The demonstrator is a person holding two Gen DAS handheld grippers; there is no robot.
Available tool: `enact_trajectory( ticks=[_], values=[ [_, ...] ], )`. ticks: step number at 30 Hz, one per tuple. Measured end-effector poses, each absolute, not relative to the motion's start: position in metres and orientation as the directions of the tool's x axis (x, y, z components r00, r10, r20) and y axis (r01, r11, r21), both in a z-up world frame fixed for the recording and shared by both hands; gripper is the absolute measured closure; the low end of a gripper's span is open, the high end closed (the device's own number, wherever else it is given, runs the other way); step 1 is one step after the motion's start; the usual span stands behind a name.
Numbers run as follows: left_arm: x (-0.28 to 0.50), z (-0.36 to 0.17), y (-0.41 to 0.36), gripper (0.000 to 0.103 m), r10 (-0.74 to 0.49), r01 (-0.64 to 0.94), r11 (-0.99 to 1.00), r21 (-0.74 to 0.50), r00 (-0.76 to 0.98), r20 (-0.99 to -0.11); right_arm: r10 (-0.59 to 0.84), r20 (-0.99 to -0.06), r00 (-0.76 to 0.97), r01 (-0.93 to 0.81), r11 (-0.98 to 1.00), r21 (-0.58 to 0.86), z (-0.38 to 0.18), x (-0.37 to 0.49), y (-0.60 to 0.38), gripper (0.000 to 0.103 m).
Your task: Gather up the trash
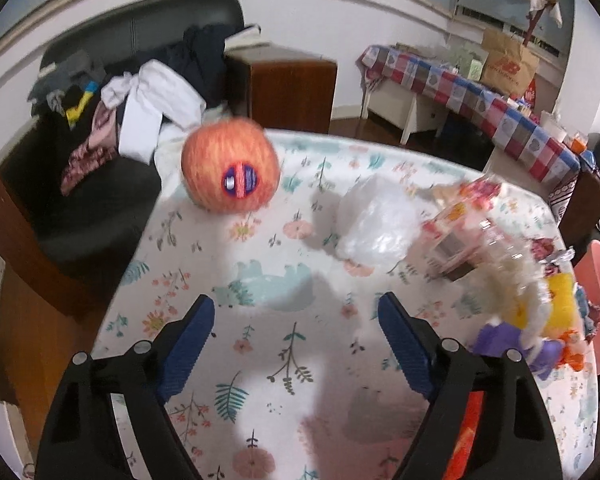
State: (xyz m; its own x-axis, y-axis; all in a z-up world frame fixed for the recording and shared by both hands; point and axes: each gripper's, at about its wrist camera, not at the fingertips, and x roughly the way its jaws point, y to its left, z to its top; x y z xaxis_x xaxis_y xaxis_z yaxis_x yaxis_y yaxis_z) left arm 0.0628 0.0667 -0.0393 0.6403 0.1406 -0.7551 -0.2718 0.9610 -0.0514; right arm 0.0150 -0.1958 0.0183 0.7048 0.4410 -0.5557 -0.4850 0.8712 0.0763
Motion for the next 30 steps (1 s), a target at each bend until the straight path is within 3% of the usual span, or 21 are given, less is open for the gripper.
enact_trajectory(
  ticks=[10, 30],
  values=[
    [0.041, -0.003, 0.043, 0.021, 0.145, -0.24, 0.97, -0.039, 0.699, -0.7, 0.268, -0.518, 0.813, -0.295, 0.955, 0.031, 0.019, 0.012, -0.214, 0.004],
    [0.027, 0.02, 0.014, 0.021, 0.141, -0.193, 0.981, -0.007, 0.739, -0.659, 0.223, -0.521, 0.824, -0.203, 0.974, 0.096, 0.018, 0.014, -0.244, 0.004]
  ],
)
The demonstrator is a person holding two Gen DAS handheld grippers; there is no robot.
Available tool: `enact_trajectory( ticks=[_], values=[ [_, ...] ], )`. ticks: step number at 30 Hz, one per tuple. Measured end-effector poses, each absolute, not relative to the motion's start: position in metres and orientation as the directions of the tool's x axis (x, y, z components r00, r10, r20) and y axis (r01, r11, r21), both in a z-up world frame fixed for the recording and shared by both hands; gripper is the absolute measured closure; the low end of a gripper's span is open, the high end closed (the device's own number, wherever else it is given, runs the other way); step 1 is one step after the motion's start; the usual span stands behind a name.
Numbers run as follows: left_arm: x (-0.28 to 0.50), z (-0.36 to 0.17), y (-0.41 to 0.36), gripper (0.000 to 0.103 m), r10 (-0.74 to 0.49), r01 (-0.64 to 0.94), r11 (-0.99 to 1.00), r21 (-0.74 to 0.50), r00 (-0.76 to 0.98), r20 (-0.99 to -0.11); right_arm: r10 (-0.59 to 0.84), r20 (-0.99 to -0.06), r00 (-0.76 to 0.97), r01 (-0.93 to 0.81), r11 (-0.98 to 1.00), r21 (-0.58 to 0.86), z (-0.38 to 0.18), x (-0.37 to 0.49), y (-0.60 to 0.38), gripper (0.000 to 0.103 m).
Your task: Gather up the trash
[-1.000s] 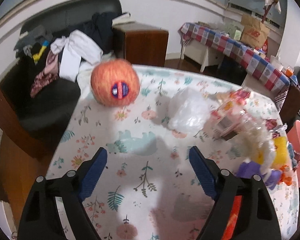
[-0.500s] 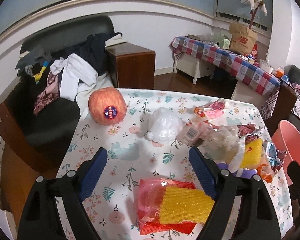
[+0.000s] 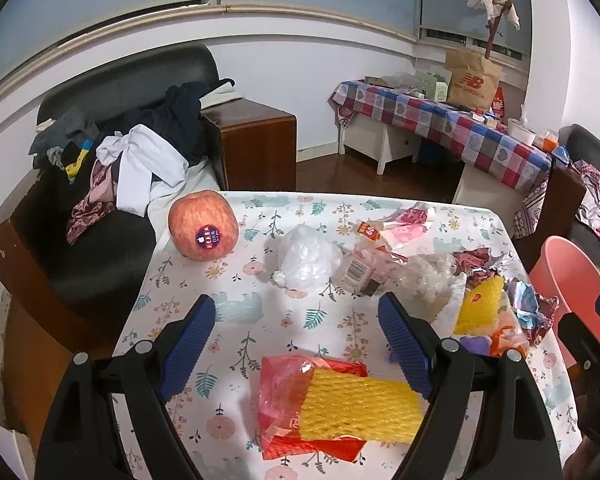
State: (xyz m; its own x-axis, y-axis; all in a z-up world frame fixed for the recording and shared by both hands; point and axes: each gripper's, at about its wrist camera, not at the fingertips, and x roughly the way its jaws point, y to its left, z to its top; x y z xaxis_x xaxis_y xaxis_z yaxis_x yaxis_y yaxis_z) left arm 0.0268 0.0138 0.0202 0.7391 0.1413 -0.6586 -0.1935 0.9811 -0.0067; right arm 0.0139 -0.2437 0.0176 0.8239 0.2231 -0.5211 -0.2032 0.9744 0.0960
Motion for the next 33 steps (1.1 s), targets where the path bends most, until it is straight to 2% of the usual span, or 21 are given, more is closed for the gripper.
enact_trajectory(
  ticks=[33],
  values=[
    [0.024, 0.024, 0.001, 0.021, 0.13, -0.172, 0.985, -0.001, 0.746, -0.653, 0.216, -0.515, 0.83, -0.195, 0.976, 0.096, 0.02, 0.012, -0.248, 0.004]
  ],
)
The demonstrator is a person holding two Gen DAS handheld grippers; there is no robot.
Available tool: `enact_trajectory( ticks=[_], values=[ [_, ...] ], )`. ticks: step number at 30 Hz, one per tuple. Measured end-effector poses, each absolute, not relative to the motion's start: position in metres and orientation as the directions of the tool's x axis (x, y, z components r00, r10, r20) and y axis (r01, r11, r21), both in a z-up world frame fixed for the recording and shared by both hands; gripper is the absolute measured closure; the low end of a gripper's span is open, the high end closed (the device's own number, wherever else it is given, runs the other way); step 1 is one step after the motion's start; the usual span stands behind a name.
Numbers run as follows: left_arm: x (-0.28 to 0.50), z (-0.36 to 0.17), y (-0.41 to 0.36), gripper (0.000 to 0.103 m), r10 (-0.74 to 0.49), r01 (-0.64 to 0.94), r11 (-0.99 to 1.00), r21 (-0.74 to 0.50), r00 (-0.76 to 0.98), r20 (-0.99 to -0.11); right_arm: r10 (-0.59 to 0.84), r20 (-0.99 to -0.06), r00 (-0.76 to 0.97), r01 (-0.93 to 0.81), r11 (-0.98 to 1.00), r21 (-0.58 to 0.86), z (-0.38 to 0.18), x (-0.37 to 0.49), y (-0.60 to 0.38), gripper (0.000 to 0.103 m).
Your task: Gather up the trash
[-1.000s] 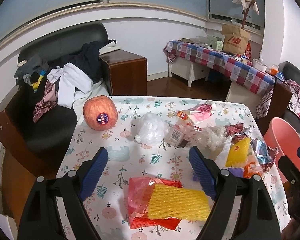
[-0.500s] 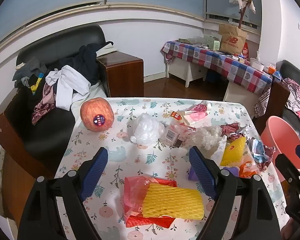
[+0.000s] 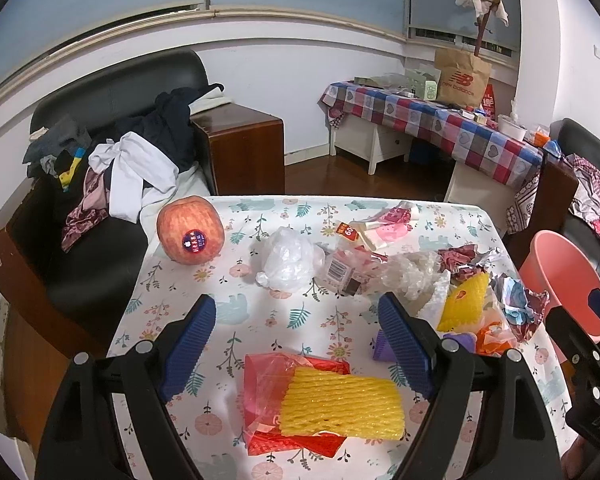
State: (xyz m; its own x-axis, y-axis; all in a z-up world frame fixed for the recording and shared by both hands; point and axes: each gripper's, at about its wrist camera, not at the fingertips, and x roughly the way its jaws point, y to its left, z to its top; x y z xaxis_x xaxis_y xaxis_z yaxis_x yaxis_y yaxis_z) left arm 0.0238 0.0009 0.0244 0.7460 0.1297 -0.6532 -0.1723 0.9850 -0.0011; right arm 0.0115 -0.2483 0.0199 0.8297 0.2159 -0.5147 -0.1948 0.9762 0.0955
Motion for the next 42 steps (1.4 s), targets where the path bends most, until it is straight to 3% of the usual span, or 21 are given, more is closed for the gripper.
enact_trajectory(
  ticks=[42],
  values=[
    [0.0252, 0.0217, -0.0024, 0.024, 0.128, -0.17, 0.985, 0.0, 0.743, -0.657, 0.21, -0.522, 0.827, -0.189, 0.977, 0.093, 0.0196, 0.0093, -0.2526, 0.004]
  ],
)
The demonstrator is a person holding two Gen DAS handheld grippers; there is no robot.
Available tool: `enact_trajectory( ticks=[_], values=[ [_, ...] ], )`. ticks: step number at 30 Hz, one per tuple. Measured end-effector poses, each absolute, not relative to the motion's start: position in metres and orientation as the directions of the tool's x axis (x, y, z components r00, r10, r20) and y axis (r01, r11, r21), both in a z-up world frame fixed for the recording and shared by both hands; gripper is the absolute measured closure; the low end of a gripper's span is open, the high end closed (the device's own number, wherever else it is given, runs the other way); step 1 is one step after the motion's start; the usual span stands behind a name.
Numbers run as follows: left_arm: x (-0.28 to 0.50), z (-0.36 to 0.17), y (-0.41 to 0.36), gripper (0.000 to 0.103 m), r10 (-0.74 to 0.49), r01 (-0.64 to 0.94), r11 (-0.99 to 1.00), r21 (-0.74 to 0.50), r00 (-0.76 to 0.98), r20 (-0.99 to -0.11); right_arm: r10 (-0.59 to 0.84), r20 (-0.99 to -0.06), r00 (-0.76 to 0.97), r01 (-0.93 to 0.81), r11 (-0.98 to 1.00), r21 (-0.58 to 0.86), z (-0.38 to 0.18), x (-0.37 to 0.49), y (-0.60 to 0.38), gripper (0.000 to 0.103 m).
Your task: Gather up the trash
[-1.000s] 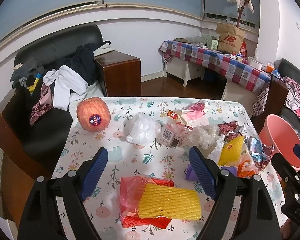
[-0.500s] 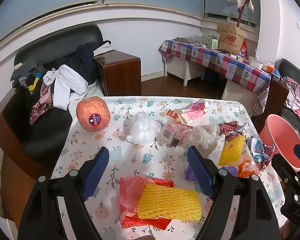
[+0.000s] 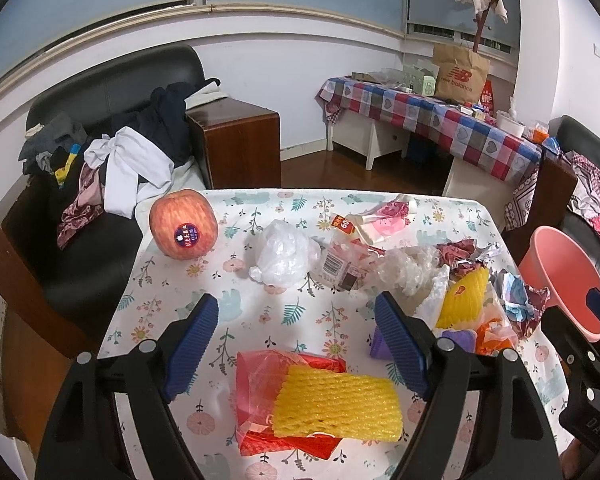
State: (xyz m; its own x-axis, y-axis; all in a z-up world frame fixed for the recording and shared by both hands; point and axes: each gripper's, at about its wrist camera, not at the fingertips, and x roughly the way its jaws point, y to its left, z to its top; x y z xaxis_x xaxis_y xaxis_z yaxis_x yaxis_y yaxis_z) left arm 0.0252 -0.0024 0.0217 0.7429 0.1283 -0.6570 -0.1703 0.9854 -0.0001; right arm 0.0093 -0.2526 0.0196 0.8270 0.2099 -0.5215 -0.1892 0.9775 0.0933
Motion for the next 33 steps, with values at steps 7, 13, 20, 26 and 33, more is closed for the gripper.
enact_trajectory(
  ticks=[7, 13, 20, 26, 33],
  values=[
    [0.0251, 0.0217, -0.0024, 0.024, 0.126, -0.169, 0.986, -0.002, 0.743, -0.657, 0.2, -0.522, 0.829, -0.179, 0.98, 0.091, 0.0173, 0.0069, -0.2599, 0.004],
    [0.0255, 0.0217, -0.0024, 0.024, 0.127, -0.17, 0.985, -0.001, 0.742, -0.658, 0.2, -0.522, 0.829, -0.18, 0.98, 0.09, 0.0179, 0.0076, -0.2585, 0.004],
    [0.026, 0.0225, -0.0017, 0.024, 0.126, -0.169, 0.986, -0.001, 0.743, -0.658, 0.199, -0.523, 0.829, -0.179, 0.98, 0.089, 0.0182, 0.0077, -0.2586, 0.004],
    [0.0251, 0.0193, -0.0065, 0.024, 0.129, -0.163, 0.987, 0.007, 0.754, -0.644, 0.199, -0.524, 0.828, -0.179, 0.98, 0.089, 0.0183, 0.0079, -0.2585, 0.004],
    [0.028, 0.0167, -0.0076, 0.024, 0.125, -0.16, 0.987, 0.007, 0.742, -0.658, 0.197, -0.523, 0.829, -0.176, 0.98, 0.09, 0.0178, 0.0088, -0.2618, 0.004]
  ],
)
